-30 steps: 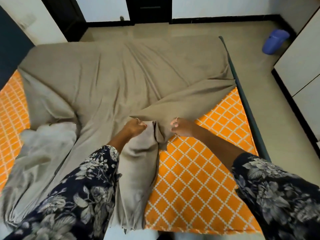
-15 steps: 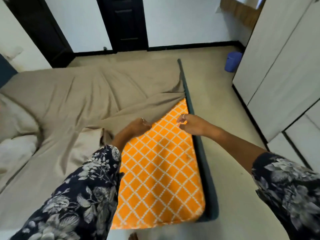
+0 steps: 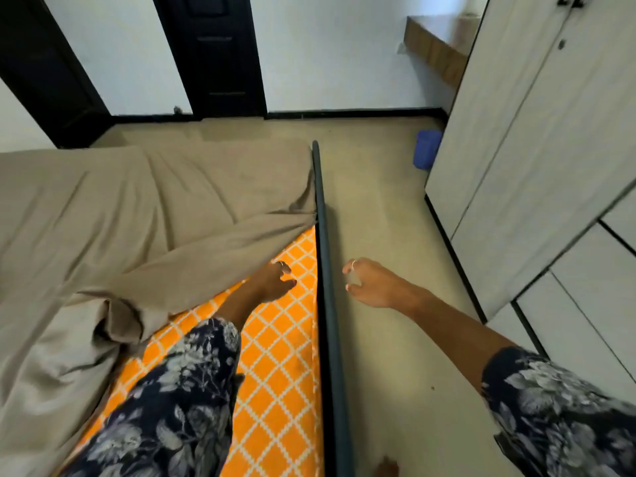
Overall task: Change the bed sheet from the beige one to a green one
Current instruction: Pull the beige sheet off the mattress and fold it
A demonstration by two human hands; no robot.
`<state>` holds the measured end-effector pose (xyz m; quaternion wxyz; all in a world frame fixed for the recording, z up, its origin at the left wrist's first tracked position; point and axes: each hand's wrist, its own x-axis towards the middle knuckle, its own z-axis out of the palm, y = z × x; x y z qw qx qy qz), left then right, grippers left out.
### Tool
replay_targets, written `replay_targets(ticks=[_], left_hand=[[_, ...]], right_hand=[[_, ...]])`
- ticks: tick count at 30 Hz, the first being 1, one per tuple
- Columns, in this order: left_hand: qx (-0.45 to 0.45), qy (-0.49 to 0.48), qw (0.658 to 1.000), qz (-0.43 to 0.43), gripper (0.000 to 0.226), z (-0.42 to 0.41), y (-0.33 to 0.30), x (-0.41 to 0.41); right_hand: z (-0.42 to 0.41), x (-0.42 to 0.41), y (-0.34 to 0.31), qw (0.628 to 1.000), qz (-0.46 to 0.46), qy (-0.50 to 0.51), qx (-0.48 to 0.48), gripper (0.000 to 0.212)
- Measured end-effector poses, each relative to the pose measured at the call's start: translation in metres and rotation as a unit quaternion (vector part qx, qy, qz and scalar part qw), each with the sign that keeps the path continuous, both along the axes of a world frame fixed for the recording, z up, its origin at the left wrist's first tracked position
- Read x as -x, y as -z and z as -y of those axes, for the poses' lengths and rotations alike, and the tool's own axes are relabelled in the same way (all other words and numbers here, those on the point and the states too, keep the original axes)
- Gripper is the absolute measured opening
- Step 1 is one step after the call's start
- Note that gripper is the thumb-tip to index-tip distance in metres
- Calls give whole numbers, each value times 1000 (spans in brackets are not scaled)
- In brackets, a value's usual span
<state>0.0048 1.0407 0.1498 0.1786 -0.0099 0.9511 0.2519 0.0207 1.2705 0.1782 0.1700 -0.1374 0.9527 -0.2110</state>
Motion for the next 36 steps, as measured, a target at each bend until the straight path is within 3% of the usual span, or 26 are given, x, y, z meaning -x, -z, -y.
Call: replay_targets(ticks=[5,9,16,23,30,36], left_hand=[[-17,-34,999,13,40,-45,16,84],[-20,-50,997,56,40,-89,4,139],[-6,-50,998,34,36,-143,-21,249],[-13,-108,994,14,34,-176,-23,389],[-23,-160,985,-54,28,-173,-50,519],[-26,-212,976,-53,27,-135,-27,634]], right_hand=[[-21,102,-5,998,-11,-55,-16,41],[-45,179,-24,997,28,-63,33,38],[-97,305,-38,997,60,-22,46,36],[-131,467,-40,990,96,-68,75,36],[-125,636,-64,987,101,-91,88,27],[-78,765,-45,968,183,-86,149,16]])
